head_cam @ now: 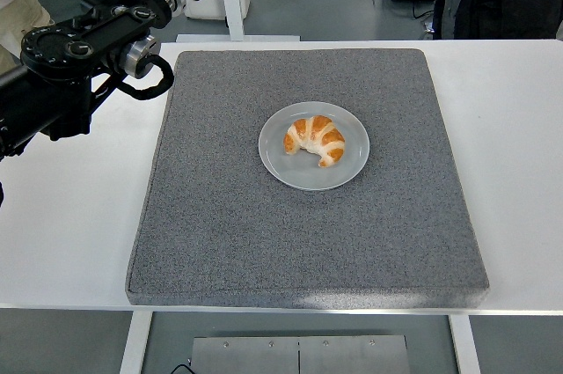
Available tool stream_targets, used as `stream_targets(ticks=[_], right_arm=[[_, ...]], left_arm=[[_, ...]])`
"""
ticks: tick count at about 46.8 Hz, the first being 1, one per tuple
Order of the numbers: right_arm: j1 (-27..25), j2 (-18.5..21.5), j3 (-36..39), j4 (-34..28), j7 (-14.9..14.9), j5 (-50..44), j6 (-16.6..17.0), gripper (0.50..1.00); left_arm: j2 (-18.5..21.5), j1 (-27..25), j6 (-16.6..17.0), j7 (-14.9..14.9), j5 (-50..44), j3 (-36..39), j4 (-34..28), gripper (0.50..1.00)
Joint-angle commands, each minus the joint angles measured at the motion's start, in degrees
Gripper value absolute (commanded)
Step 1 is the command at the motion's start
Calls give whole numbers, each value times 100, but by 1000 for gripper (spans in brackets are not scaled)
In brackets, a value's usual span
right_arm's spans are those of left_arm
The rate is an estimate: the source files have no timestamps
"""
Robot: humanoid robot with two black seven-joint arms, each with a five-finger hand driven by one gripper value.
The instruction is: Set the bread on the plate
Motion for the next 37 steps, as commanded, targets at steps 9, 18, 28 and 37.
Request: stream_targets(ticks=[9, 18, 28, 37], right_arm=[[0, 0, 0, 0, 0, 0, 0, 1000], [0, 0, -9, 9, 0, 0, 9, 1000], [8, 0, 0, 62, 0, 0, 9, 1000], [-9, 0, 0, 35, 0, 0, 9, 1000]], left_arm=[[-84, 414, -578, 55, -336, -820, 642, 981], [-365, 502, -1166, 63, -503, -1110, 1151, 981], [-972, 625, -1431, 63, -898, -1356, 1996, 980], [-1077, 1003, -1422, 55, -1575, -1839, 2005, 980]])
